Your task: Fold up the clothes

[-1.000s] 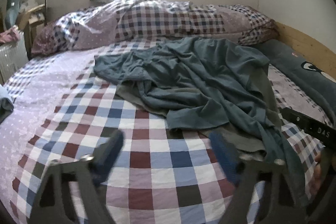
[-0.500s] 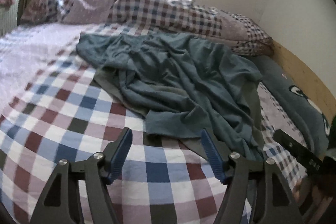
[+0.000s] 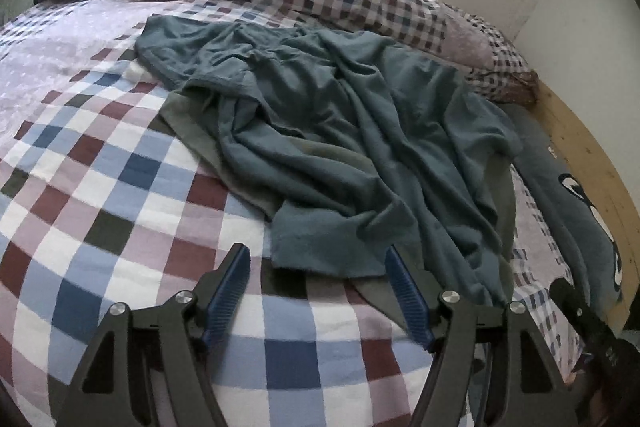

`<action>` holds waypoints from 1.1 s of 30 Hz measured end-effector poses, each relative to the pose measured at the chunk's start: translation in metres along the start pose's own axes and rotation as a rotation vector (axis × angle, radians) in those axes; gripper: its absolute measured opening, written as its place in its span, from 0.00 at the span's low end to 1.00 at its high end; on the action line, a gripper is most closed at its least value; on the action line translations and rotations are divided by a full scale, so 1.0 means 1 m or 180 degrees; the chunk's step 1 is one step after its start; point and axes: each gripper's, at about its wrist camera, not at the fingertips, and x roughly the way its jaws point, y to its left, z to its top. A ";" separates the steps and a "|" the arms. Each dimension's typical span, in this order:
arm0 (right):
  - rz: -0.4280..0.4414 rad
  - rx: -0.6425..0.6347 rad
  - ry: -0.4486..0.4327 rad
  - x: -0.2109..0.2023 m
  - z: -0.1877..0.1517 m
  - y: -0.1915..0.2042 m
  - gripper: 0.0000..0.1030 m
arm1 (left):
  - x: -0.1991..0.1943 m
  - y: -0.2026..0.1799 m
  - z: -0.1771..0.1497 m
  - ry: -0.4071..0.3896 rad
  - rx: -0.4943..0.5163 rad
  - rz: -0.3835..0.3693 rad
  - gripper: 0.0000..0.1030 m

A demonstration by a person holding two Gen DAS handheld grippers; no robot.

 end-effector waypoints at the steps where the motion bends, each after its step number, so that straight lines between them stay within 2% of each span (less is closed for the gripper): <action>1: -0.0005 0.0006 0.0010 0.000 0.000 -0.002 0.82 | 0.002 0.000 0.001 0.0010 0.0004 0.0006 0.72; 4: -0.0002 0.0017 0.0034 0.000 -0.001 -0.006 0.82 | 0.009 0.001 0.004 0.0042 -0.0016 0.0021 0.70; 6: -0.0017 -0.0003 0.0040 0.000 -0.001 -0.009 0.82 | 0.012 0.002 0.006 0.0049 -0.0049 0.0072 0.60; 8: -0.0038 -0.0013 0.0045 -0.001 -0.001 -0.011 0.82 | 0.013 0.006 0.006 0.0050 -0.0126 0.0177 0.39; 10: -0.0057 0.0019 0.0055 -0.001 -0.001 -0.016 0.82 | 0.012 0.008 0.006 0.0040 -0.0178 0.0188 0.30; 11: -0.0065 0.0039 0.0061 -0.001 -0.001 -0.018 0.82 | 0.011 0.008 0.005 0.0039 -0.0178 0.0176 0.20; 14: -0.0027 0.0093 0.0079 -0.002 -0.001 -0.022 0.82 | 0.007 0.005 0.003 0.0017 -0.0160 0.0136 0.11; 22: 0.0098 -0.0091 0.0202 0.005 -0.005 -0.002 0.82 | -0.030 0.002 0.004 -0.0321 -0.0136 0.0130 0.08; 28: 0.0191 -0.0201 0.0349 0.016 -0.011 0.014 0.82 | -0.067 0.007 0.011 -0.0784 -0.0057 0.0275 0.07; 33: 0.0222 -0.0305 0.0465 0.026 -0.017 0.026 0.76 | -0.074 0.014 0.013 -0.0816 -0.0027 0.0297 0.07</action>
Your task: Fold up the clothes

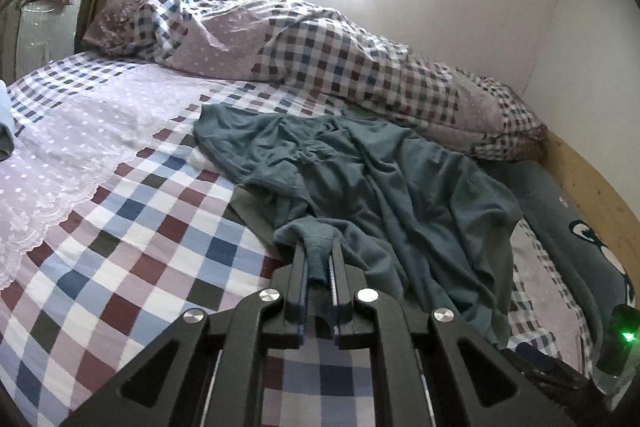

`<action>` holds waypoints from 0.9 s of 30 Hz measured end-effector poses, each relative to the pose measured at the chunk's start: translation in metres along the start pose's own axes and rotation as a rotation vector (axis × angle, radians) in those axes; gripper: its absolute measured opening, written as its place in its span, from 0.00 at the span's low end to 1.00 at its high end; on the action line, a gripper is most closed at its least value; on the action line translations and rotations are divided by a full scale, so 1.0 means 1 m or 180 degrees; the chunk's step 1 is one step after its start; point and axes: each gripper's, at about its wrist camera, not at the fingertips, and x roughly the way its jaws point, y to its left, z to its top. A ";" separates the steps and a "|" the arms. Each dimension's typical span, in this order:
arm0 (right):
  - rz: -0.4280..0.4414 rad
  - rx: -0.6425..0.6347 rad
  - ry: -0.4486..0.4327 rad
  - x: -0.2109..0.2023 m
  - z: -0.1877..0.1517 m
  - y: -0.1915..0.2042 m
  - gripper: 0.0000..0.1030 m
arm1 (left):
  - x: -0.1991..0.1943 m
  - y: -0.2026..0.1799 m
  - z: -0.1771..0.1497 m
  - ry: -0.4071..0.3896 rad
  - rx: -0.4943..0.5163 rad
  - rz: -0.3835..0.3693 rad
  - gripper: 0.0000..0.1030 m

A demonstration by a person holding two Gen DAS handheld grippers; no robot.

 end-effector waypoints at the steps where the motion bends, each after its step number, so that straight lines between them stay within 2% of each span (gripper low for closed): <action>1: -0.0004 -0.0018 0.0021 0.002 -0.001 0.002 0.74 | 0.000 0.000 0.000 0.0003 0.0016 0.0004 0.07; 6: -0.0032 -0.0115 0.0143 0.013 -0.003 0.011 0.61 | -0.003 0.002 -0.003 0.0032 0.0030 -0.0038 0.07; 10: -0.0070 -0.0134 0.0208 0.017 -0.004 0.012 0.54 | -0.007 0.005 -0.002 0.0027 0.0009 -0.0022 0.07; 14: -0.0036 -0.0181 0.0190 0.015 -0.003 0.014 0.27 | -0.012 0.012 -0.001 -0.0002 -0.0036 0.0027 0.07; 17: -0.0062 -0.0233 0.0139 0.011 -0.003 0.018 0.14 | -0.018 0.017 0.001 -0.0049 -0.0064 0.0054 0.07; 23: -0.0046 -0.0213 -0.0045 -0.004 -0.002 0.022 0.08 | -0.027 0.026 0.004 -0.0108 -0.0153 0.0128 0.07; 27: 0.0037 -0.0318 -0.0221 -0.020 -0.001 0.034 0.06 | -0.039 0.032 0.008 -0.0234 -0.0218 0.0197 0.07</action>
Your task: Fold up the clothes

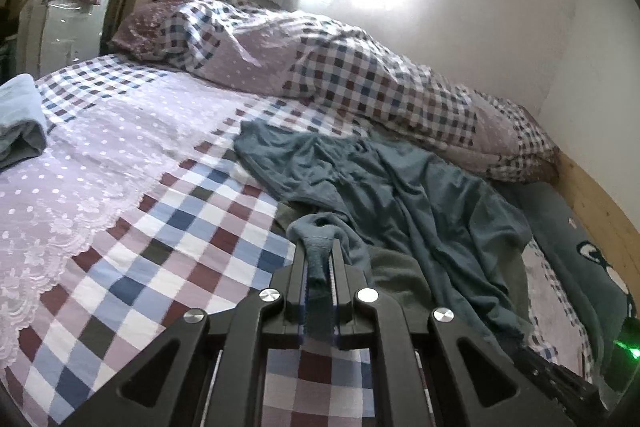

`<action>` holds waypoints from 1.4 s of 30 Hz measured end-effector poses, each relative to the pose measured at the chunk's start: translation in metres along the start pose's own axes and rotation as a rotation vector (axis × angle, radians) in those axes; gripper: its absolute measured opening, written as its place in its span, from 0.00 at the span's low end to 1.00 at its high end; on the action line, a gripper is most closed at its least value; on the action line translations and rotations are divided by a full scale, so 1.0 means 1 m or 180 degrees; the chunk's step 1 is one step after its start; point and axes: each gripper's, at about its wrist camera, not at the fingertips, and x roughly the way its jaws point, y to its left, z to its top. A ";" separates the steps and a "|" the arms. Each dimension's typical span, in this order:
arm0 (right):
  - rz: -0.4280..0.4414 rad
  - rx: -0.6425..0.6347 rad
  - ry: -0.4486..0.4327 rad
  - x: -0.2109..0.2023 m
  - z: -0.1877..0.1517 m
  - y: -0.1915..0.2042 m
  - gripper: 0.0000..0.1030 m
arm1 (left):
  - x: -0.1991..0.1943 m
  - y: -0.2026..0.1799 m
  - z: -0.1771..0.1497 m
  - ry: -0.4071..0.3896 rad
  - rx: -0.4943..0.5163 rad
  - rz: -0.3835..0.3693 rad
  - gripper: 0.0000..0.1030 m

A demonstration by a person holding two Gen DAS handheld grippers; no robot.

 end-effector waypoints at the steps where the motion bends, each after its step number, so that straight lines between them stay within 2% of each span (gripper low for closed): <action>1: 0.0047 -0.0044 -0.0056 -0.005 0.001 0.004 0.05 | -0.003 0.002 0.002 -0.0044 -0.0022 0.0023 0.07; 6: 0.0457 -0.0264 -0.0408 -0.032 0.003 0.024 0.05 | -0.020 0.019 0.010 -0.0250 -0.0166 0.0166 0.07; 9: 0.0746 -0.0375 -0.0503 -0.045 0.002 0.035 0.05 | -0.031 0.031 0.014 -0.0385 -0.0298 0.0245 0.07; 15: 0.1359 -0.0762 -0.0452 -0.061 -0.008 0.072 0.02 | -0.052 0.049 0.022 -0.0629 -0.0450 0.0344 0.07; 18: 0.1453 -0.1026 -0.0399 -0.064 -0.017 0.095 0.02 | -0.061 0.055 0.024 -0.0726 -0.0472 0.0390 0.07; 20: 0.1331 -0.1061 -0.0405 -0.060 -0.021 0.099 0.02 | -0.064 0.057 0.024 -0.0748 -0.0464 0.0408 0.07; 22: 0.1078 -0.0981 -0.0434 -0.054 -0.019 0.092 0.03 | -0.066 0.060 0.024 -0.0757 -0.0460 0.0423 0.07; 25: 0.0649 -0.0713 -0.0530 -0.047 -0.008 0.069 0.20 | -0.065 0.064 0.023 -0.0718 -0.0460 0.0431 0.07; 27: 0.0504 -0.0506 -0.0610 -0.044 -0.001 0.052 0.42 | -0.061 0.067 0.023 -0.0661 -0.0442 0.0432 0.07; 29: 0.0403 -0.0316 -0.0647 -0.040 0.007 0.035 0.48 | -0.057 0.066 0.021 -0.0603 -0.0396 0.0434 0.07; 34: 0.0185 -0.0046 -0.0600 -0.022 0.025 0.007 0.50 | -0.043 0.058 0.017 -0.0462 -0.0206 0.0455 0.07; 42: 0.0031 0.0098 -0.0258 0.028 0.045 -0.009 0.50 | -0.039 0.085 0.023 -0.0392 -0.0472 0.0430 0.07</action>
